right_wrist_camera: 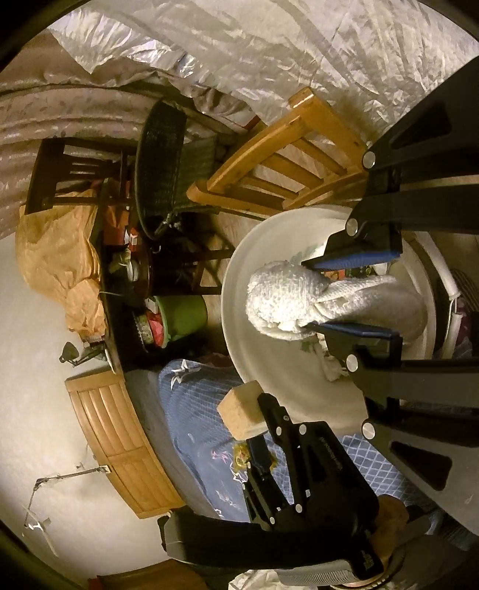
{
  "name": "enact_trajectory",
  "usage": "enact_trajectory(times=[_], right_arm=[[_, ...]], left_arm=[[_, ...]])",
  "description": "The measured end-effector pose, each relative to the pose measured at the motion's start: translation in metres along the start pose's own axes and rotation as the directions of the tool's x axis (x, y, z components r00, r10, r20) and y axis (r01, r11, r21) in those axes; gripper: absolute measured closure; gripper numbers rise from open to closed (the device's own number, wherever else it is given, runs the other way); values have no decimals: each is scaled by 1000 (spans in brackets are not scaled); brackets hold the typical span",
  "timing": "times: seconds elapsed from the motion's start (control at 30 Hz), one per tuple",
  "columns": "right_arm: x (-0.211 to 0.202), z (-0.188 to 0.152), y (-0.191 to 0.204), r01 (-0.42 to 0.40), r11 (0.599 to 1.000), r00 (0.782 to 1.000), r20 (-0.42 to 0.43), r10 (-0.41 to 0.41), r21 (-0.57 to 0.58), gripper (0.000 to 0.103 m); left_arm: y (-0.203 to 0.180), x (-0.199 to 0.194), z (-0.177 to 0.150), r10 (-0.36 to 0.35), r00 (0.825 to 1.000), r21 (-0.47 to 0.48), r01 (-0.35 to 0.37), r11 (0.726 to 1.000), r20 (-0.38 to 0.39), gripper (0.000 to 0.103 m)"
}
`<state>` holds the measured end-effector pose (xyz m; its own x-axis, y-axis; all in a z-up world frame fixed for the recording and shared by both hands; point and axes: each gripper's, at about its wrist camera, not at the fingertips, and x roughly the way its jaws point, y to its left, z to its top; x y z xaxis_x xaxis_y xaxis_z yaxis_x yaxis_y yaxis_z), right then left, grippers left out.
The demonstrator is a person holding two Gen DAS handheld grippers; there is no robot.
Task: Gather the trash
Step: 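Open both tools to drop the sponge and towel into the bucket, then withdraw both open tools from above the bucket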
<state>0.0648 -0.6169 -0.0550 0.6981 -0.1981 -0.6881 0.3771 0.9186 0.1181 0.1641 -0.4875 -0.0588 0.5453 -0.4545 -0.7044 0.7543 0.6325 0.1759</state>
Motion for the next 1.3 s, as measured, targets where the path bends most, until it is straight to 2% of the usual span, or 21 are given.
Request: enact_trajectory(times=[0.13, 0.17, 0.2, 0.27, 0.3, 0.33, 0.63, 0.7, 0.73, 0.8, 0.97, 1.2, 1.3], right_arm=[[6, 2, 6, -9, 1000, 1000, -8, 9, -21, 75], [7, 3, 7, -5, 1000, 1000, -11, 4, -29, 67], [7, 2, 7, 10, 999, 1000, -4, -10, -32, 54], [6, 1, 4, 20, 1000, 1000, 9, -20, -22, 45], [6, 0, 2, 21, 1000, 1000, 10, -21, -14, 45], [5, 0, 1, 24, 1000, 1000, 12, -23, -9, 45], [-22, -18, -4, 76, 996, 995, 63, -79, 44, 45], [-31, -25, -4, 92, 994, 992, 78, -97, 58, 40], [-37, -29, -4, 105, 992, 990, 91, -111, 69, 37], [-48, -38, -5, 130, 987, 983, 120, -141, 96, 22], [-80, -63, -4, 181, 968, 955, 204, -214, 173, 6], [-119, -96, -1, 237, 942, 915, 271, -299, 239, 5], [-131, -107, 1, 245, 938, 907, 284, -311, 245, 5]], left_arm=[[2, 2, -2, 1, 1000, -4, -1, 1000, -5, 68], [4, 3, -3, 5, 1000, -7, -5, 1000, -11, 66], [6, 5, -4, 11, 1000, -12, -12, 1000, -20, 66], [9, 7, -6, 19, 999, -27, -20, 999, -38, 54], [11, 7, -7, 19, 999, -37, -21, 999, -41, 45], [12, 6, -8, 20, 999, -46, -22, 999, -39, 43], [16, -10, -17, 0, 1000, -80, -1, 997, -18, 43], [17, -19, -19, -6, 1000, -92, 6, 996, -4, 42], [17, -22, -20, -10, 1000, -98, 10, 995, 3, 42], [17, -32, -24, -10, 1000, -110, 13, 994, 25, 38], [15, -61, -41, -2, 996, -103, 11, 995, 90, 32], [10, -90, -59, -20, 989, -71, 31, 997, 148, 29], [8, -97, -64, -43, 988, -63, 53, 997, 151, 29]])
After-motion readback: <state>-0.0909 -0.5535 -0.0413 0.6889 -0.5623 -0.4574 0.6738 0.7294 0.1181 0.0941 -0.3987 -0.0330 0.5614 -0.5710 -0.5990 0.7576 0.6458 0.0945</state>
